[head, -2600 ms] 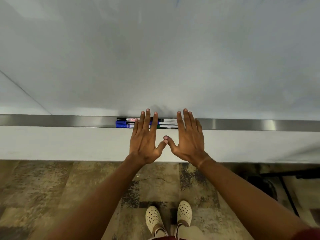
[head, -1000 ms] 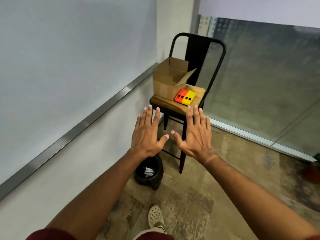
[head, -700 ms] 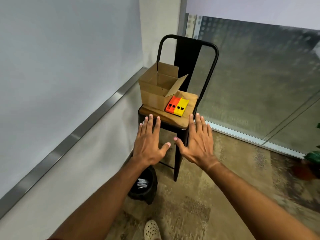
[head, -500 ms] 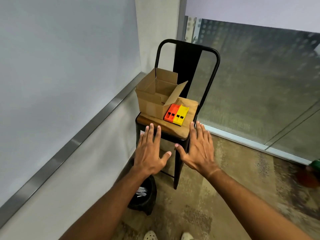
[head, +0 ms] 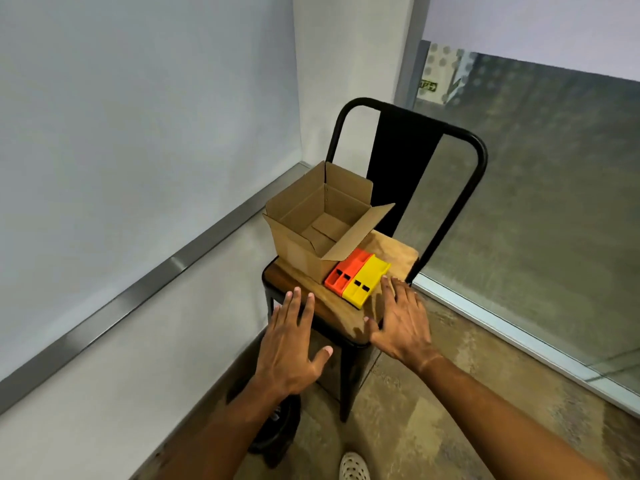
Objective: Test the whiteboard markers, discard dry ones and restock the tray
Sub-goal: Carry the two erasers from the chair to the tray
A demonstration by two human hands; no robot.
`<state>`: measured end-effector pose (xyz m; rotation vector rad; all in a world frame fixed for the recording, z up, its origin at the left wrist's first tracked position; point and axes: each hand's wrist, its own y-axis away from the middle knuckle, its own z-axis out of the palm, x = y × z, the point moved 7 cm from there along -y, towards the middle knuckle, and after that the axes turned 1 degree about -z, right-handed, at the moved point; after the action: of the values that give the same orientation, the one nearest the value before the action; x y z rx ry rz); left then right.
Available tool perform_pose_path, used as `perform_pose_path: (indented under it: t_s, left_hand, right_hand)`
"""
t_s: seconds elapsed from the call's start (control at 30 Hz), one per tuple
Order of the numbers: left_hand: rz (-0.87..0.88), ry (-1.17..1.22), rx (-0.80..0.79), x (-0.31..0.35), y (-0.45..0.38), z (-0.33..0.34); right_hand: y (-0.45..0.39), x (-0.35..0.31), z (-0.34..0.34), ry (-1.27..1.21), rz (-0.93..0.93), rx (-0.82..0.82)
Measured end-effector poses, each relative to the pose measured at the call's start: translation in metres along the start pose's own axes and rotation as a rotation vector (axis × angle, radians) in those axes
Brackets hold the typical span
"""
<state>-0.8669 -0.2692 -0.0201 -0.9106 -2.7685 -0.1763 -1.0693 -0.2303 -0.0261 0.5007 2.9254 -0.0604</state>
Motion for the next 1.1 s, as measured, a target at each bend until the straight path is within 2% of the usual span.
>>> perform_pose_path:
  t_s: [0.3,0.47,0.73,1.1]
  left_hand:
    - [-0.103,-0.010,-0.034,0.015,-0.033,0.016]
    - [-0.085,-0.017,-0.001,0.015,-0.043,0.022]
    - [-0.083,-0.029,-0.004,0.013,-0.048,0.029]
    - [-0.041,-0.050,-0.039,0.016,-0.050,0.031]
  right_hand:
    - [-0.081,0.049,0.028,-0.013,-0.088,-0.128]
    - [-0.107,0.056,0.043,-0.017,-0.190,-0.147]
    - [-0.121,0.059,0.057,0.005,-0.238,-0.183]
    - [-0.104,0.059,0.046,-0.016,-0.266,-0.135]
